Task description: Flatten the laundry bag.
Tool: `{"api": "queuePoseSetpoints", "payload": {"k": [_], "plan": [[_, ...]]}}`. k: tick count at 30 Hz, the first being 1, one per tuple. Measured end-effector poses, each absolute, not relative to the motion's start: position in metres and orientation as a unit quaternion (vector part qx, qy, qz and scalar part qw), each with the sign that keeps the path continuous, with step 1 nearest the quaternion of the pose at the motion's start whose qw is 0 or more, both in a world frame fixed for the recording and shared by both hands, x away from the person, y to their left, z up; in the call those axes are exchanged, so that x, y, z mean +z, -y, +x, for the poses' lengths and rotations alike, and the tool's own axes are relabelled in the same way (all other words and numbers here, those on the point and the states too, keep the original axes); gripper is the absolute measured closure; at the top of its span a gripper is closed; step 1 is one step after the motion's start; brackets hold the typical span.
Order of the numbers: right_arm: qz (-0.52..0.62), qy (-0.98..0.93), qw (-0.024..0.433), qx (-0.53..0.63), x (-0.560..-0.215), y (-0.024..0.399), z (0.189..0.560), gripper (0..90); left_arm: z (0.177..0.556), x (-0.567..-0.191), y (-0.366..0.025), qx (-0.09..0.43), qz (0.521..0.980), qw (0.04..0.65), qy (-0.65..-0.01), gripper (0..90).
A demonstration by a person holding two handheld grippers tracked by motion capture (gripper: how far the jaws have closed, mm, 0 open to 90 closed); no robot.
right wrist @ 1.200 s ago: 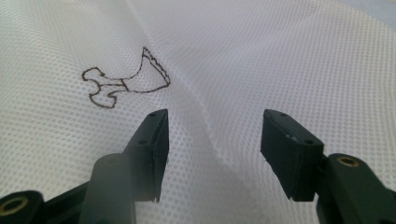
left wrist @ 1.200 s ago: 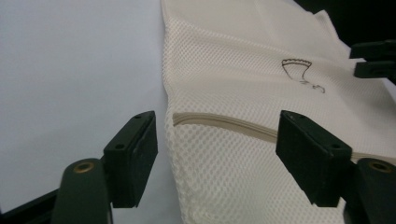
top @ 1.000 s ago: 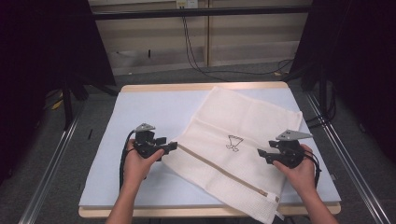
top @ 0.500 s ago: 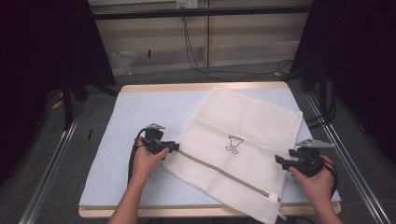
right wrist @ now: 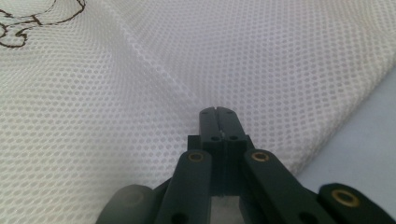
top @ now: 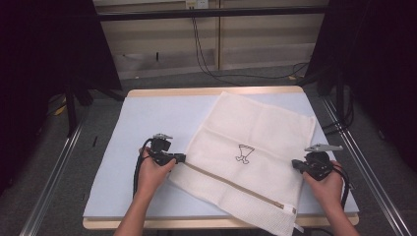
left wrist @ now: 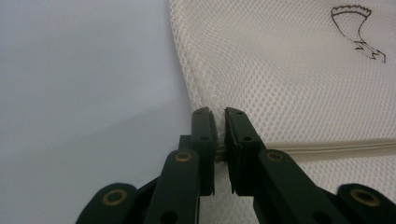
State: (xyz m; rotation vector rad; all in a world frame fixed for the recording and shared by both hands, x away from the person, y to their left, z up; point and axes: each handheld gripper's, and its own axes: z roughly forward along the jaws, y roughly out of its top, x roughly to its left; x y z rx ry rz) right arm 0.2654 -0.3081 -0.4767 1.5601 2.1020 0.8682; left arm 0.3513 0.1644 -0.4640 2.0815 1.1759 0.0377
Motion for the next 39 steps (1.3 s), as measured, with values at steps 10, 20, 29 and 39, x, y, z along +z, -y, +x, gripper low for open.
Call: {"api": "queuePoseSetpoints", "payload": {"k": [10,20,29,39], "plan": [[0.529,-0.763,0.204,0.311,-0.476,0.28,0.291,84.7,0.336,-0.465,-0.182,0.021,0.798,0.371,-0.475,82.9],[0.589,-0.724,0.212,0.29,-0.471,0.308,0.261,54.0,0.334,-0.465,-0.181,0.027,0.799,0.372,-0.472,82.8],[0.589,-0.728,0.172,0.306,-0.473,0.306,0.255,87.9,0.336,-0.466,-0.184,0.016,0.793,0.379,-0.476,82.8],[0.555,-0.753,0.207,0.287,-0.47,0.286,0.301,89.0,0.328,-0.463,-0.199,0.006,0.785,0.377,-0.491,82.5]]}}
